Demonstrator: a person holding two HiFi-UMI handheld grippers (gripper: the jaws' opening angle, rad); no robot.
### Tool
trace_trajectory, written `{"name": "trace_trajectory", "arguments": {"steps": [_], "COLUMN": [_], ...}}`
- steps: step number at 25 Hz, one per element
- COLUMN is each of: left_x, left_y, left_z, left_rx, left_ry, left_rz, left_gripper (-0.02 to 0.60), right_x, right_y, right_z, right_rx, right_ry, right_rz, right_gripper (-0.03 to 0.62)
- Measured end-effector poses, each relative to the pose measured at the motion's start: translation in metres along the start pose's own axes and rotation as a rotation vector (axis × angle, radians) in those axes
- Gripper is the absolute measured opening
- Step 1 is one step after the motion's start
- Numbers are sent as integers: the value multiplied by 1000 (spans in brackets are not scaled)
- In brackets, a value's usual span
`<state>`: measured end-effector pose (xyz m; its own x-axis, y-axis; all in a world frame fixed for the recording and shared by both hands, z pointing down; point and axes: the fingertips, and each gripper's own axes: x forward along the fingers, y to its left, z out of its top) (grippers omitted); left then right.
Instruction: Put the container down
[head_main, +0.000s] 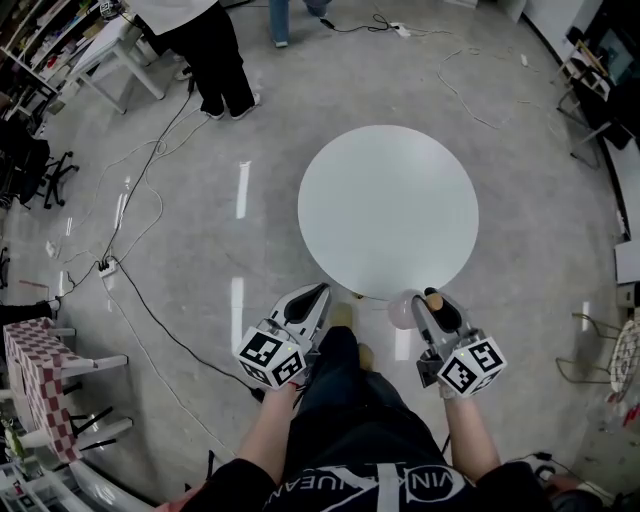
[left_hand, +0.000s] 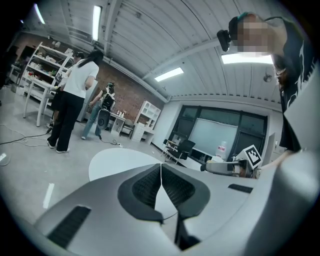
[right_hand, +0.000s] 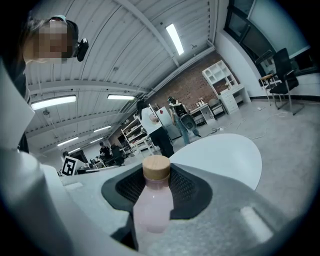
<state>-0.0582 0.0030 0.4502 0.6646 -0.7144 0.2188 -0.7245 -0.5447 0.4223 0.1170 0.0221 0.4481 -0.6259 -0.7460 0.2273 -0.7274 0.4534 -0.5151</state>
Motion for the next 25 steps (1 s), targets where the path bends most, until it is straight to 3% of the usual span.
{"name": "trace_trajectory", "arguments": {"steps": [8,25], "left_x": [47,124], "left_y": [12,58], "left_z": [26,23], "left_rx": [15,-5], "left_ry": [10,90], "left_rz": [-77,-167], "left_gripper": [14,14], "right_x": [25,95], "right_y": [-18,-69], "right_z": [24,36], "right_rx": [-7,1], "right_ry": [-13,13], "right_rz": [-33,-103], "right_gripper": [136,137]}}
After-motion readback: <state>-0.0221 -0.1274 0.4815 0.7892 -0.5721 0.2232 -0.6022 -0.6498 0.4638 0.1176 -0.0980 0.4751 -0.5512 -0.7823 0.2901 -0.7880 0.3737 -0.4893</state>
